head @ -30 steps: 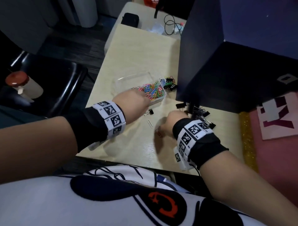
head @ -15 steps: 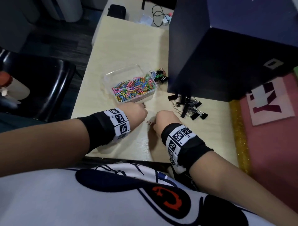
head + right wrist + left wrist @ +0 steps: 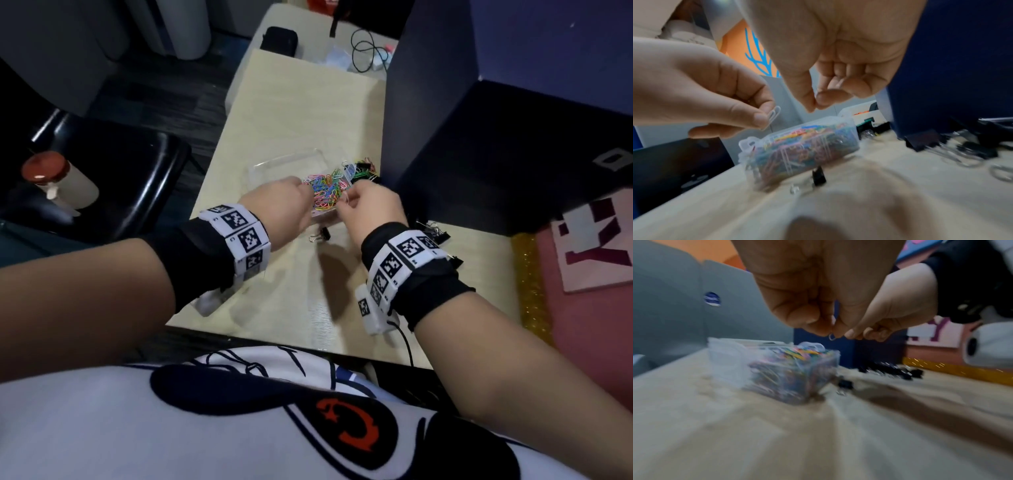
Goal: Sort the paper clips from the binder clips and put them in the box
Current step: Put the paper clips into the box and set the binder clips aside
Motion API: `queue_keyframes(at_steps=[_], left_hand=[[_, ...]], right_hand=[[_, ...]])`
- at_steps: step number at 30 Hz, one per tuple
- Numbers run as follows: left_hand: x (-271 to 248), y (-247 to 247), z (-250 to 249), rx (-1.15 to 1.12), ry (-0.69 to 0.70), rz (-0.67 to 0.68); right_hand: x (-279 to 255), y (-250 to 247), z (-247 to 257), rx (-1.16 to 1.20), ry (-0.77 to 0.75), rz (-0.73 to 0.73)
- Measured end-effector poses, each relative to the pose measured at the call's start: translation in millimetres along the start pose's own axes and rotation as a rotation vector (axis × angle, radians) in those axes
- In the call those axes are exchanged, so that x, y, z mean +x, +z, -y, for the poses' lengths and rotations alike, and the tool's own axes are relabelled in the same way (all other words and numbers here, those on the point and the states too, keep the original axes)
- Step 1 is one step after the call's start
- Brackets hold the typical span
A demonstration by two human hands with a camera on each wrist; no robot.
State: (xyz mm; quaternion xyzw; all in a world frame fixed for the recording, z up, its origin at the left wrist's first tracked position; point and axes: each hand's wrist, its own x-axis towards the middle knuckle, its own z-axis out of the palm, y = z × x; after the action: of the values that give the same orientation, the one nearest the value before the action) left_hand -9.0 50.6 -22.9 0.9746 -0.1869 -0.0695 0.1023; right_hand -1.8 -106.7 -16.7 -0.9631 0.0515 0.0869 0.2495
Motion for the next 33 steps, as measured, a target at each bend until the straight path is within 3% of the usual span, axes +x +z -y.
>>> queue_keyframes(at_steps=[3, 6, 12, 15, 21, 23, 33], left_hand=[[5, -11, 12, 0.011, -0.018, -0.042], [2, -8, 16, 0.036, -0.034, -0.034], [-3, 6, 17, 0.116, -0.001, 0.044], [-2, 12, 16, 0.188, 0.029, 0.067], [4, 16, 14, 0.234, 0.012, 0.110], [6, 16, 12, 0.248, 0.005, 0.124], [-3, 21, 27, 0.235, -0.065, 0.127]], right_hand=[[9, -1, 5, 0.079, -0.020, -0.022], [3, 5, -1, -0.027, -0.068, -0.009], [-19, 40, -16, -0.346, -0.325, 0.320], [-27, 37, -27, -0.416, -0.260, 0.269], [-30, 15, -55, -0.571, 0.162, 0.200], [-30, 12, -60, -0.577, 0.214, 0.175], [-3, 14, -47, -0.349, -0.023, 0.092]])
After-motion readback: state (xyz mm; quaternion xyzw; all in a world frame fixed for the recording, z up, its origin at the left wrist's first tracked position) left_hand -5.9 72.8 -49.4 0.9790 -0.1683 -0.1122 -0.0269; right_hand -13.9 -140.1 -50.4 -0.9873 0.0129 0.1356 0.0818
